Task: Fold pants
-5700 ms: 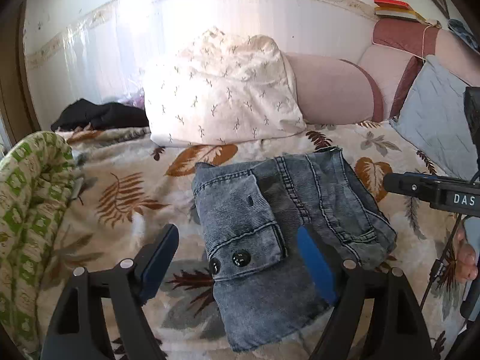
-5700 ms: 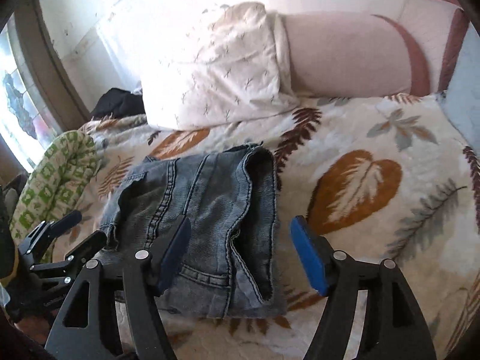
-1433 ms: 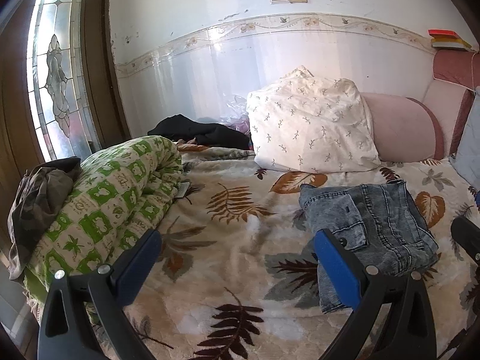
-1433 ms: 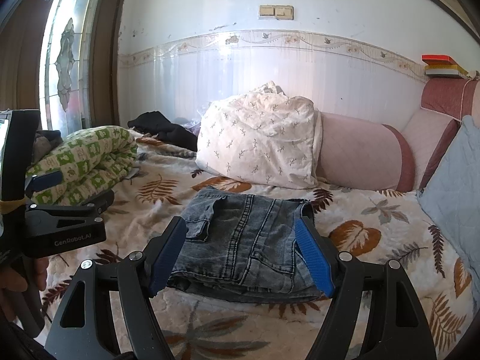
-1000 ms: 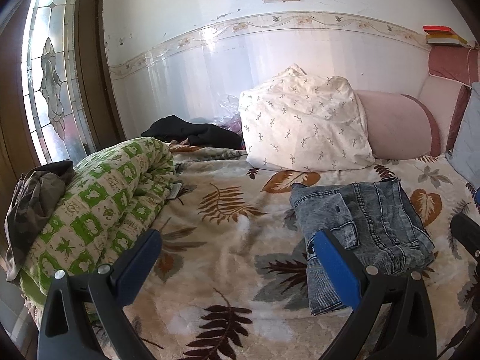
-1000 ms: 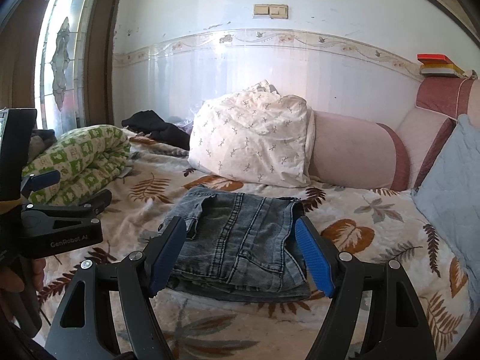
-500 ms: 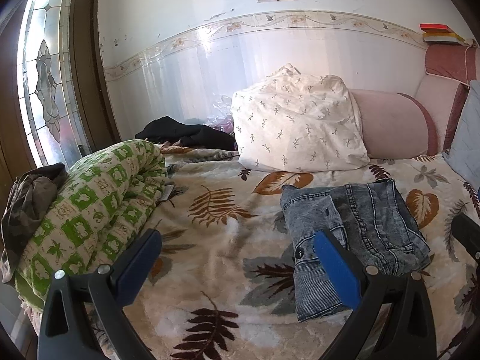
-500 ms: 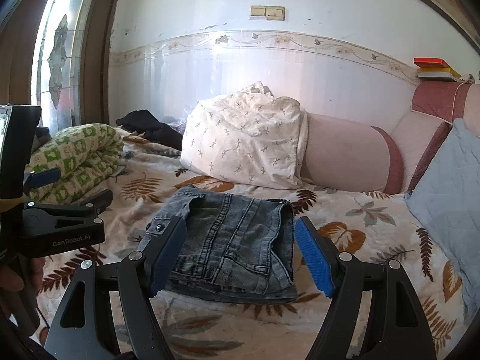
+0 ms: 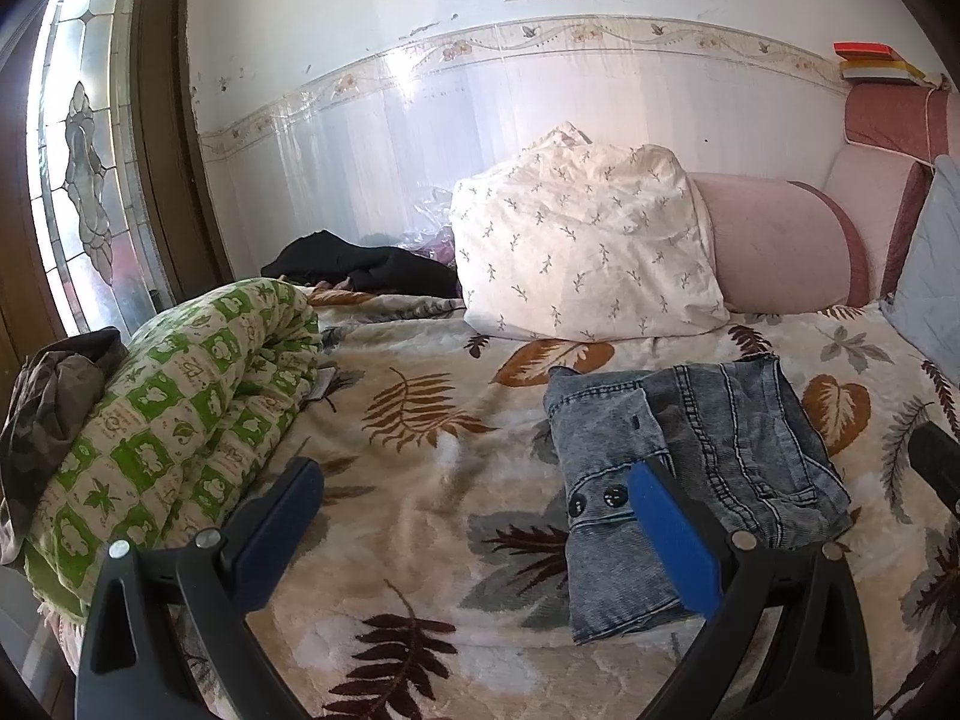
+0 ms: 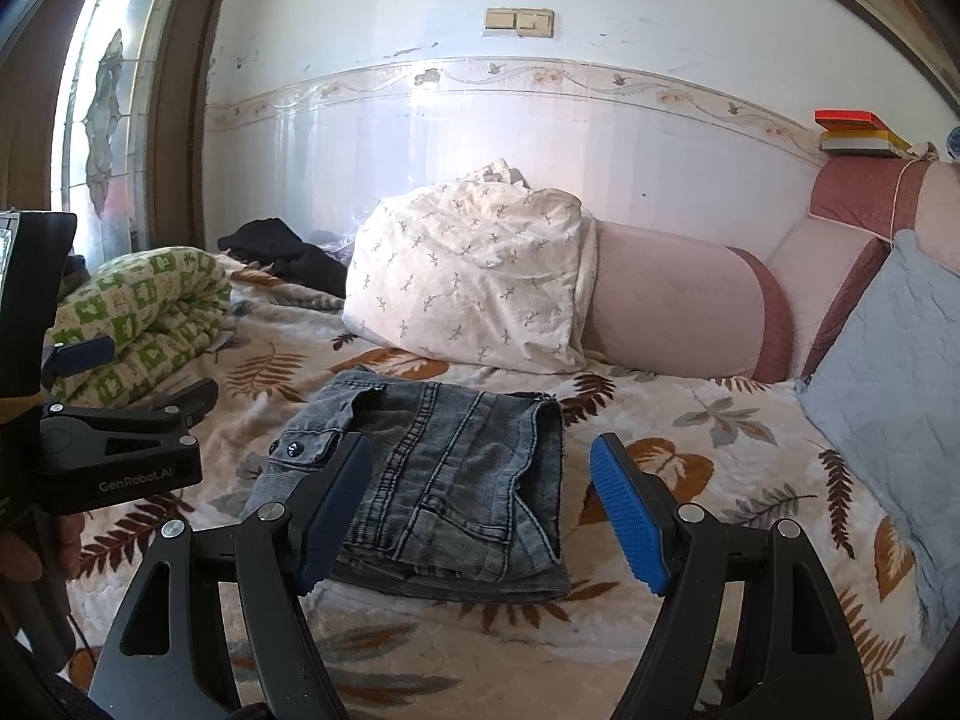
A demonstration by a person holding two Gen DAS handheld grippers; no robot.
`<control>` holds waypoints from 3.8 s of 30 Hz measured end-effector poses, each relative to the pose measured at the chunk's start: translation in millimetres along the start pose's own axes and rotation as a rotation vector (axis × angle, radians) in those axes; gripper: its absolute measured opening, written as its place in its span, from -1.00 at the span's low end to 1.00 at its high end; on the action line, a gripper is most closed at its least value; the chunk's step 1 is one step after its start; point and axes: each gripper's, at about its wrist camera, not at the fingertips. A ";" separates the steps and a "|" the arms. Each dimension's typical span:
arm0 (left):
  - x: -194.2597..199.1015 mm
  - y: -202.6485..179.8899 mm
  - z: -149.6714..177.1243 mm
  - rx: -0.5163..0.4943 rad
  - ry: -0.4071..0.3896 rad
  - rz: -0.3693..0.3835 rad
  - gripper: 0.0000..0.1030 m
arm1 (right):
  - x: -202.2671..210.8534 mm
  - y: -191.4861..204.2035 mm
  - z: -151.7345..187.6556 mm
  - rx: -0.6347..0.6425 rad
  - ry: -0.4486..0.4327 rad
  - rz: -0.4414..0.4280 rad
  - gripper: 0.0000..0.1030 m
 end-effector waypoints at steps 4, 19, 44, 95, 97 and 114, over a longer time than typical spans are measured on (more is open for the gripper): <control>0.7 -1.3 1.3 0.000 0.002 0.000 0.99 | 1.7 -1.1 0.5 0.004 -0.004 0.004 0.45; 3.4 0.6 4.2 0.002 0.011 0.008 0.99 | 5.1 1.9 3.1 0.014 0.000 0.001 0.46; 11.3 11.7 10.7 0.014 0.009 0.035 0.99 | 4.3 16.1 8.8 0.024 0.014 -0.009 0.46; 27.6 34.7 18.0 0.036 -0.039 0.051 0.99 | -7.0 47.2 10.0 0.045 0.017 -0.052 0.46; 28.3 34.4 18.1 0.036 -0.040 0.051 0.99 | -7.1 46.9 9.7 0.044 0.017 -0.053 0.46; 32.6 31.5 17.1 0.029 -0.051 0.072 0.99 | -10.2 53.0 10.4 0.046 0.023 -0.054 0.46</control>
Point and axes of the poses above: each gripper's, at about its wrist camera, not at the fingertips, and x roughly against the way its jaws point, y to its left, z to its underside, and after that the axes turned 10 degrees about -x, right-handed
